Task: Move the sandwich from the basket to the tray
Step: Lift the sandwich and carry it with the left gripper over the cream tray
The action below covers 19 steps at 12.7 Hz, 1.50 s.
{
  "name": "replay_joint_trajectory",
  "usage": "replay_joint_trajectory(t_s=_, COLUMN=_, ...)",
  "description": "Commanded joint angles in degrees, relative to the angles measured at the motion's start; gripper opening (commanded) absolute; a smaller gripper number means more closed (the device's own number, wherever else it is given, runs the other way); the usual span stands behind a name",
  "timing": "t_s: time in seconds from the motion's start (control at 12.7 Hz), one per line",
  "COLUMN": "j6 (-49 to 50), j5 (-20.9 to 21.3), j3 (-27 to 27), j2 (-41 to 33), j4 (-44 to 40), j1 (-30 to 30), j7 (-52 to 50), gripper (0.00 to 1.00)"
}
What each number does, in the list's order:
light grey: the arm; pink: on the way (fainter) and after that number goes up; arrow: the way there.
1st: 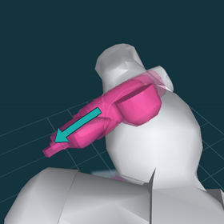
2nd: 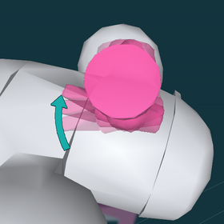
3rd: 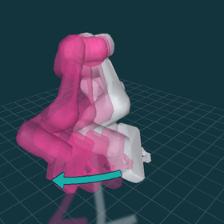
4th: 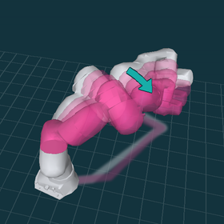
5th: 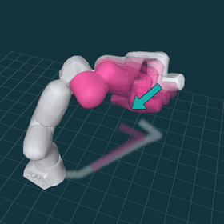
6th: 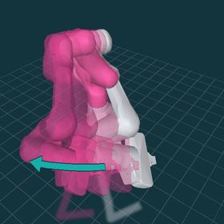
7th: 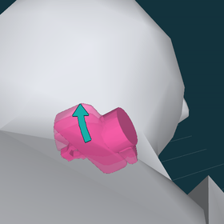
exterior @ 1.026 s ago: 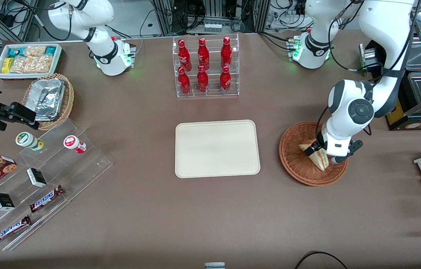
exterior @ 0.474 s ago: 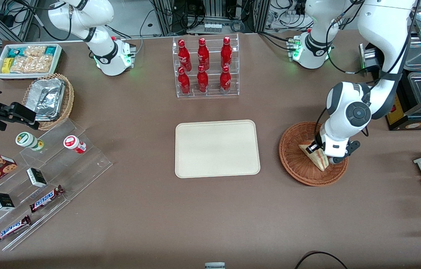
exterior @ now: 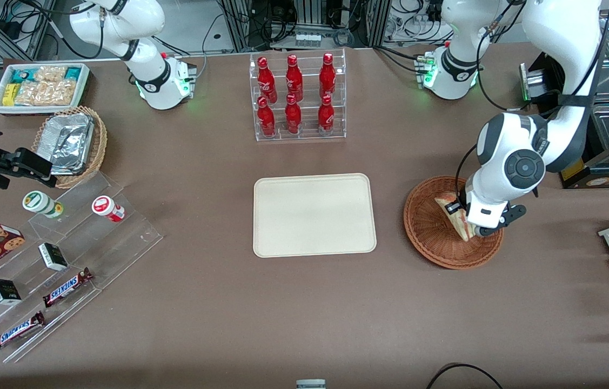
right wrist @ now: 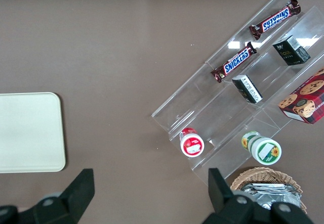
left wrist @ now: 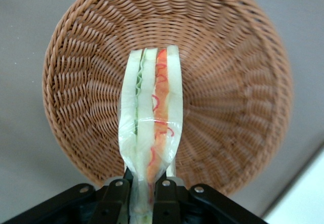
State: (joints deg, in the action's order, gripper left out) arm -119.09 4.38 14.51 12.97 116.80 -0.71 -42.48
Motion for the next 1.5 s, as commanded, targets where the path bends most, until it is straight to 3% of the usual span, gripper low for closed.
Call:
replay_joint_trajectory(t_s=0.0, j6=5.9, j5=0.5, j3=4.0, j2=0.0, j4=-4.0, j1=0.0, j7=2.6, gripper=0.05)
replay_joint_trajectory(t_s=0.63, j6=10.7, j5=0.6, j3=17.6, j2=14.3, j4=-21.2, j1=0.5, j7=-1.2, gripper=0.04)
replay_joint_trajectory(t_s=0.79, j6=11.2, j5=2.8, j3=16.9, j2=18.7, j4=-26.9, j1=6.1, j7=-4.7, gripper=0.07)
replay_joint_trajectory(t_s=0.95, j6=12.5, j5=8.1, j3=17.0, j2=22.7, j4=-31.9, j1=8.5, j7=-7.6, gripper=0.07)
replay_joint_trajectory(t_s=1.42, j6=11.8, j5=9.8, j3=16.6, j2=30.1, j4=-41.2, j1=15.3, j7=-11.1, gripper=0.03)
